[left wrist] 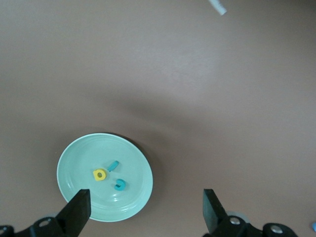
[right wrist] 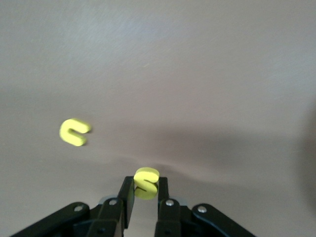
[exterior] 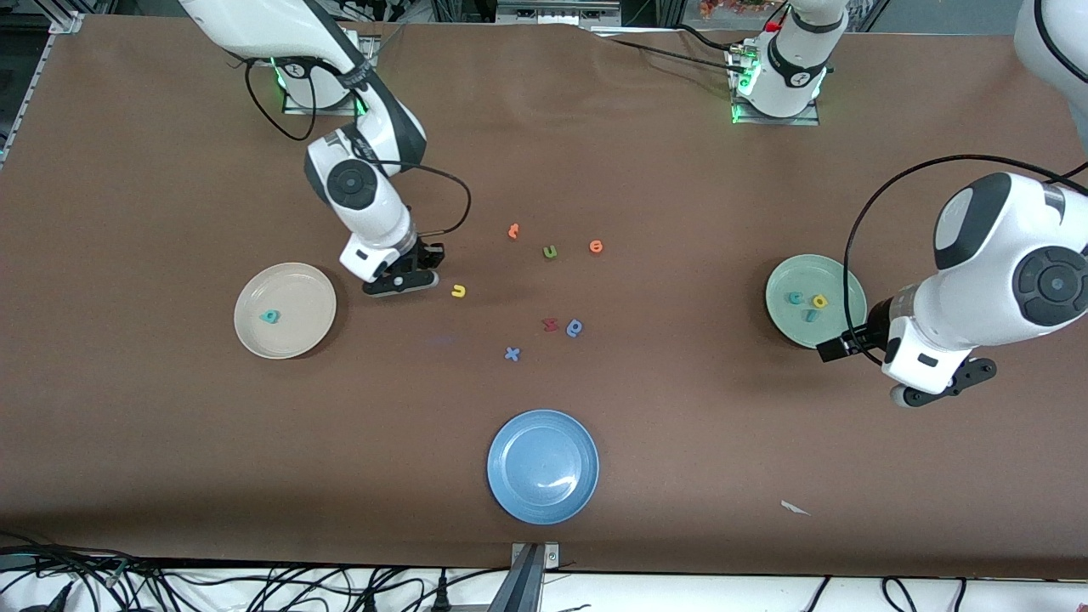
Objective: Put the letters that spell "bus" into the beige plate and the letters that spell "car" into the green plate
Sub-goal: 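Carry the yellow s toward the beige plate with the right gripper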
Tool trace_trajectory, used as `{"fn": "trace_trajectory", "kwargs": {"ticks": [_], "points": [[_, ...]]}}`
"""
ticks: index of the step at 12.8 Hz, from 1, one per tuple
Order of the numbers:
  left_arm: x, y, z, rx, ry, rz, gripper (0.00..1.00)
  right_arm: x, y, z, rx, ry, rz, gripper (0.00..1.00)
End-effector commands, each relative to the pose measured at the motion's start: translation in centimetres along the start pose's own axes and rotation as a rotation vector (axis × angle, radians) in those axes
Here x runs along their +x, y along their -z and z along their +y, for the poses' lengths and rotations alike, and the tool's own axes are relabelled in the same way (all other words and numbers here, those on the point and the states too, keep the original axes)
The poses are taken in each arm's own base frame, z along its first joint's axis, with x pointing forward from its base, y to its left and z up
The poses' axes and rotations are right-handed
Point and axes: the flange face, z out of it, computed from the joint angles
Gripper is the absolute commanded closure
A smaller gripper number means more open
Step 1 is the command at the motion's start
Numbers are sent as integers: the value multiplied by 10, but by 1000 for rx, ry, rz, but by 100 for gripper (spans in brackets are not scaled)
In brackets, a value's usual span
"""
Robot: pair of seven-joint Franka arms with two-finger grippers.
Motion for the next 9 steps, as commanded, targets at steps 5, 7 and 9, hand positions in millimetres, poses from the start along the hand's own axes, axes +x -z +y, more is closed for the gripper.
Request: {"fn": "trace_trajectory", "kwargs": {"ticks": [5, 7, 9], "points": [[-22, 38, 42, -34, -99, 30, 0, 15, 42, 151, -35, 228, -22, 73], [-24, 52, 50, -47, -103, 55, 0, 13, 42, 190, -41, 285, -27, 73], [-30, 53, 60, -46, -118, 58, 0, 12, 41, 201, -43, 288, -31, 71]]}}
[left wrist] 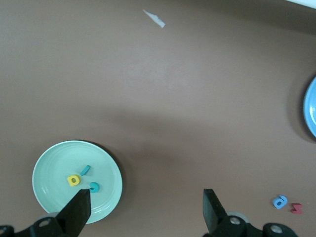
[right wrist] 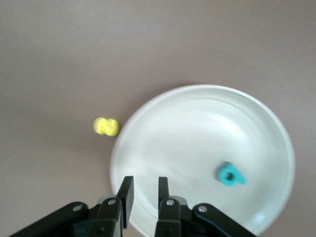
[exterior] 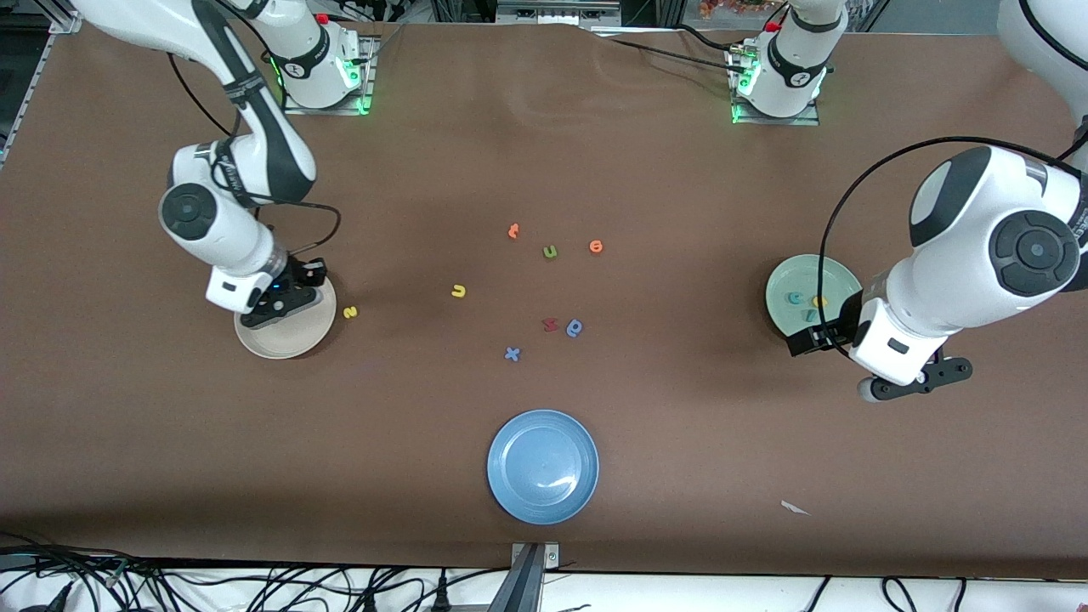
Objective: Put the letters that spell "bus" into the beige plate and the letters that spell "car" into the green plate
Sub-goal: 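Carry the yellow s toward the beige plate with the right gripper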
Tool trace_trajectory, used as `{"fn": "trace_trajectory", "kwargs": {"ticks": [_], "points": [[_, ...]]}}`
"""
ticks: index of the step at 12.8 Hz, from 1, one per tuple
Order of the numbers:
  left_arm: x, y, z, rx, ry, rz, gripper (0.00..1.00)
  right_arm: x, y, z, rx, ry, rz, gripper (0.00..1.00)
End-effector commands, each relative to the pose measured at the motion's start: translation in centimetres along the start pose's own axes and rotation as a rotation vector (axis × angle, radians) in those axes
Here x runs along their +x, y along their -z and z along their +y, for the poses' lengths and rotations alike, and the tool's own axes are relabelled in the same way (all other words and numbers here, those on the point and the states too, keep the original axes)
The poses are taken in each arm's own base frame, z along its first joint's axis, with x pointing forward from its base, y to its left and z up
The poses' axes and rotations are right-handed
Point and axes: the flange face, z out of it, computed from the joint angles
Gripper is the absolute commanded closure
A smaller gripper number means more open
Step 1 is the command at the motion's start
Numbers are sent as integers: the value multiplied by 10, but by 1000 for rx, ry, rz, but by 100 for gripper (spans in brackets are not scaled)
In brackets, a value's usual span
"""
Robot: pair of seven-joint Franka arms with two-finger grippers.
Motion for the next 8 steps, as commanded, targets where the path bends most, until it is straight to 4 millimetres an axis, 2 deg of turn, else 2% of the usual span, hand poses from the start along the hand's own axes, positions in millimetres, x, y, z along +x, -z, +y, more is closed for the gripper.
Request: {"fn": "trace_trajectory", "kwargs": {"ticks": [1, 2, 3, 4, 5, 7, 8], "points": [[-4, 13, 3, -4, -14, -4, 0, -3, 4, -2, 0, 4, -7, 70], [-4, 12, 2, -1, -18, -2, 0, -1, 1, -9, 6, -38, -12, 61], [-4, 12, 2, 1, -24, -1, 0, 6, -2, -33, 11, -70, -15, 55], [-4, 13, 3, 2, -32, 1, 0, 14, -3, -64, 16, -102, -12, 53], [-4, 13, 4, 3, -46, 3, 0, 20, -4, -84, 14, -120, -10, 53], [-4, 15, 6, 3, -89, 8, 0, 30, -11, -111, 21, -157, -10, 51], [-12, 20, 24, 19, -116, 24, 0, 34, -16, -124, 22, -168, 4, 51]]}}
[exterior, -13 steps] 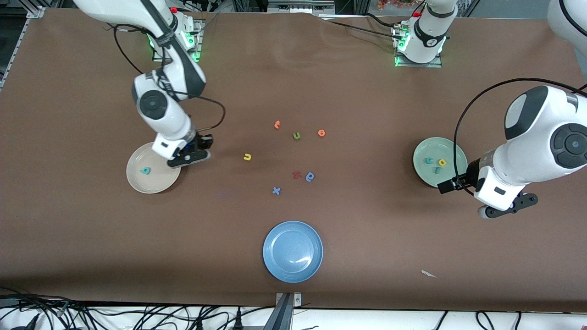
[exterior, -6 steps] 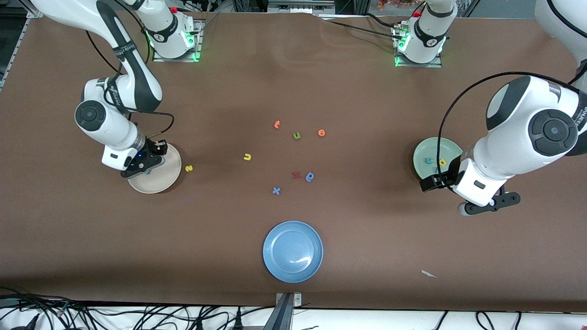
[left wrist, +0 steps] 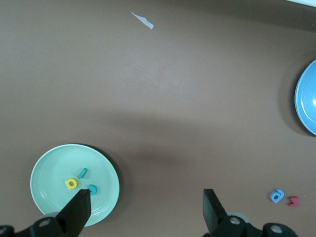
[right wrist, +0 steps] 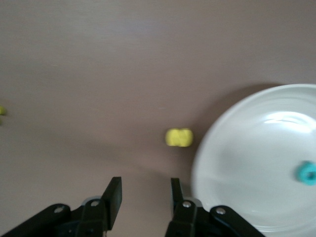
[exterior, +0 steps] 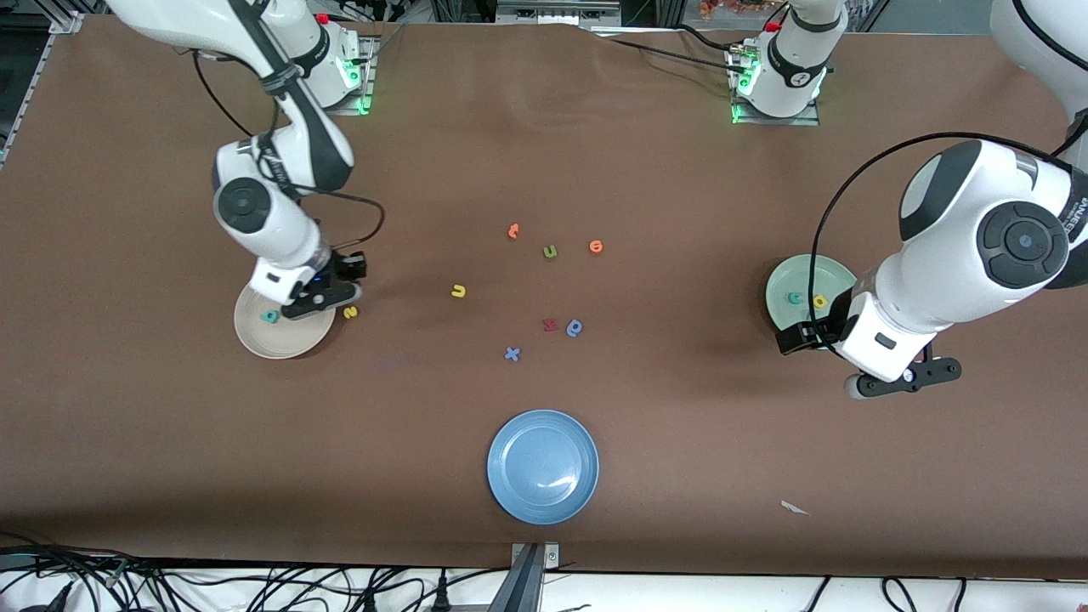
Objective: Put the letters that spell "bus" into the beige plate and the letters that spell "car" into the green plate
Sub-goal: 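Carry the yellow s toward the beige plate with the right gripper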
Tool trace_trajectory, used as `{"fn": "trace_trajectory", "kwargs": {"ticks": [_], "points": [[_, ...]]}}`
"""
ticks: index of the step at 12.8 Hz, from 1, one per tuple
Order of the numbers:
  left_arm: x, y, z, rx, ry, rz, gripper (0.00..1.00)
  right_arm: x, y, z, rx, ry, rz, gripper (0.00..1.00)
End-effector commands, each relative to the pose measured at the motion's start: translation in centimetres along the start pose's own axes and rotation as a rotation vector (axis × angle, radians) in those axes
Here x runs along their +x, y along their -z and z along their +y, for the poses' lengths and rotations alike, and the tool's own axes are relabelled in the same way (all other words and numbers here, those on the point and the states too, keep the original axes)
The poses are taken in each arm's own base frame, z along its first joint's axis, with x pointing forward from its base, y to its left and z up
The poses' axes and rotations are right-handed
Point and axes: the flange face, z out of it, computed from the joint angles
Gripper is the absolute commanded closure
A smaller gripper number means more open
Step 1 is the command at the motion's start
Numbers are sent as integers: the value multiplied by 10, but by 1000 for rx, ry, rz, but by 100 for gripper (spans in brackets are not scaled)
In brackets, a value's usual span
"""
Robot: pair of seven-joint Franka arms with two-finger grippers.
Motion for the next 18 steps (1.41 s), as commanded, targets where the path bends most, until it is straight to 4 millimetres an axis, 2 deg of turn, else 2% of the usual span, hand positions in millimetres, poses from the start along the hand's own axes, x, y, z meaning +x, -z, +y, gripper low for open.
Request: {"fn": "trace_trajectory", "kwargs": {"ticks": [1, 3, 5, 7, 8, 11, 12, 13, 15, 18], "points": [[-5, 13, 20, 60, -47, 28, 0, 8, -13, -20, 6, -29, 23, 51], [0, 17, 15, 120, -54, 44, 0, 8, -19, -16, 7, -18, 28, 51], [2, 19, 5, 72, -81, 6, 0, 10, -20, -11, -5, 24, 35, 51], [7, 13, -5, 109, -108, -4, 0, 12, -26, 16, -38, 75, 56, 51], [9, 10, -10, 143, -150, -5, 0, 15, -30, 22, -42, 107, 76, 51], [13, -4, -20, 38, -192, -54, 0, 19, -38, 30, -35, 120, 108, 51], [11, -9, -22, 29, -221, -44, 0, 19, -45, 31, -29, 115, 107, 51], [6, -5, -23, 25, -240, -4, 0, 21, -46, 30, -26, 110, 111, 51], [-13, -5, -28, 25, -257, 37, 0, 23, -47, 31, -26, 112, 113, 51], [-13, -9, -42, 30, -243, 30, 0, 23, -46, 31, -28, 116, 114, 51]]}}
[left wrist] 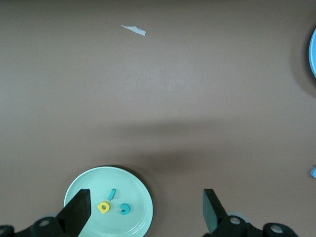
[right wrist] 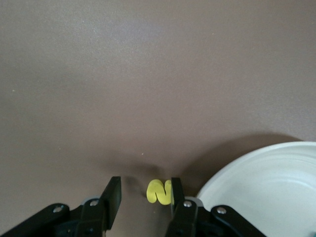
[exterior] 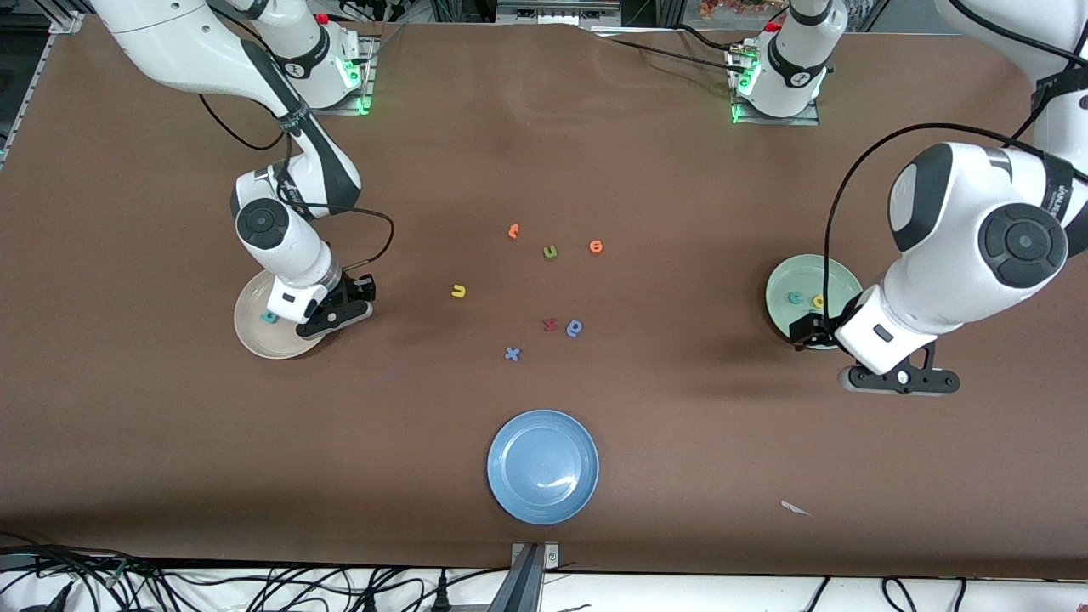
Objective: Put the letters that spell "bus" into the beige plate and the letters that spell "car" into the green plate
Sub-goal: 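Lower the yellow s onto the beige plate and open the right gripper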
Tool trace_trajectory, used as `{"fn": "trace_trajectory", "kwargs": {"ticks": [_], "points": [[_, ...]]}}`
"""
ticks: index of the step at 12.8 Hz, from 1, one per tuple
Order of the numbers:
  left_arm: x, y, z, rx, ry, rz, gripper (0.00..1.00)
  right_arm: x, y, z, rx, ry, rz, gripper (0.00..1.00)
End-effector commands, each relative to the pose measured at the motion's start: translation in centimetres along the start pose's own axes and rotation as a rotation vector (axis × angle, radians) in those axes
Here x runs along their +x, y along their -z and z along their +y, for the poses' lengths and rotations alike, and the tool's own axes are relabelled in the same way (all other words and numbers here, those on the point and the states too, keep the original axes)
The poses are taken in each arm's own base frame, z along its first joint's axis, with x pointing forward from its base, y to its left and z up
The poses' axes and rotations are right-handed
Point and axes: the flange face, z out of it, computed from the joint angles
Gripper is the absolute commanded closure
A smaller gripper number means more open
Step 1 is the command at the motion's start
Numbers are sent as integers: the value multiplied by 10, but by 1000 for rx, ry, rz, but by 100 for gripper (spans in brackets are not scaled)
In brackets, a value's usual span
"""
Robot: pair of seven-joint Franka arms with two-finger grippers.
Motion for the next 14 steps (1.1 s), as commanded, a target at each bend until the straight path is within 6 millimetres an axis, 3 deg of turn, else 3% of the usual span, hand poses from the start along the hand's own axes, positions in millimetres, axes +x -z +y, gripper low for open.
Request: {"fn": "trace_trajectory", "kwargs": {"ticks": [1, 5, 10, 13, 14], "points": [[-16, 2, -16, -12, -14, 6, 0, 4, 1, 1, -7, 28, 12, 51], [-30, 24, -18, -12, -17, -9, 0, 1, 2, 27, -11, 47, 30, 51], [-32, 39, -25, -11, -4, -33, 0, -1, 1, 31, -4, 26, 27, 51], [-29, 35, -50, -7, 25, -36, 0, -3, -2, 28, 0, -3, 20, 51], [-28, 36, -66, -13, 21, -33, 0, -3, -3, 26, 1, -6, 19, 51]]}}
